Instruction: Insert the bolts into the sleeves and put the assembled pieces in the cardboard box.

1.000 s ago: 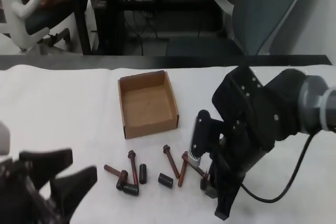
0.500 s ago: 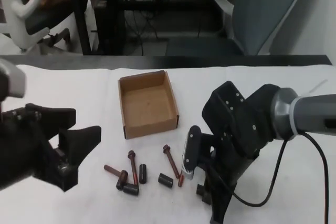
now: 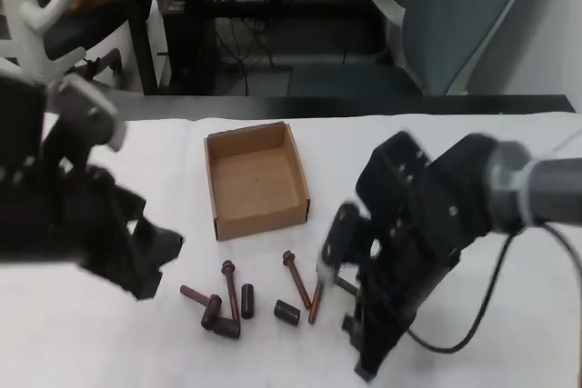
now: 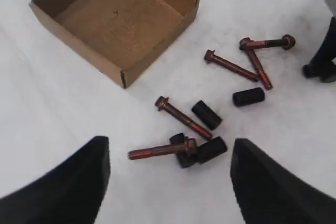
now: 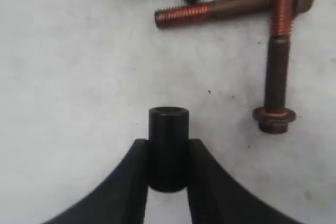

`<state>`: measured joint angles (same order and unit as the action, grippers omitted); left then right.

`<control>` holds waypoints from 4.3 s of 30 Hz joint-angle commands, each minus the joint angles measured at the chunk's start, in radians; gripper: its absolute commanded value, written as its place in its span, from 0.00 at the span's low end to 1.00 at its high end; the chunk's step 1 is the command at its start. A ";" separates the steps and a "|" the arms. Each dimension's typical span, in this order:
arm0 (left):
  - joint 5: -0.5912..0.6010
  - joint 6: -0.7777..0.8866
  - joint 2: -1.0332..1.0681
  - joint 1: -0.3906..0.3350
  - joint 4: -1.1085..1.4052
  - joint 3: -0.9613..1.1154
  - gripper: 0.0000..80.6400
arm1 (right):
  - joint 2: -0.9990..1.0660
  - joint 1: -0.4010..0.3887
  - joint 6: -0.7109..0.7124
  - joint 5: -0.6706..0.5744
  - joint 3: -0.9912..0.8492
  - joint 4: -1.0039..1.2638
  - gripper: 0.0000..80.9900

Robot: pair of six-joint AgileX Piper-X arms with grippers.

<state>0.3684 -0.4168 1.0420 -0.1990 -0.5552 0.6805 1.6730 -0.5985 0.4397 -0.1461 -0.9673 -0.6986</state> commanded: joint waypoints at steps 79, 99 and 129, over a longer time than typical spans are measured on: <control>-0.226 -0.767 0.587 -0.179 0.131 0.147 0.02 | -0.903 -0.029 -0.574 -0.255 -0.013 -0.247 0.01; -0.147 0.575 -0.160 -0.288 0.709 0.187 0.02 | -0.865 -0.065 -0.394 -0.231 0.159 0.244 0.01; -0.437 0.769 -0.284 -0.589 1.455 -0.521 0.02 | -0.517 -0.446 -0.358 0.381 0.442 1.154 0.01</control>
<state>-0.0601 0.2952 0.7752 -0.7915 0.8259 0.1765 1.1569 -1.0379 0.0747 0.2205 -0.5241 0.3936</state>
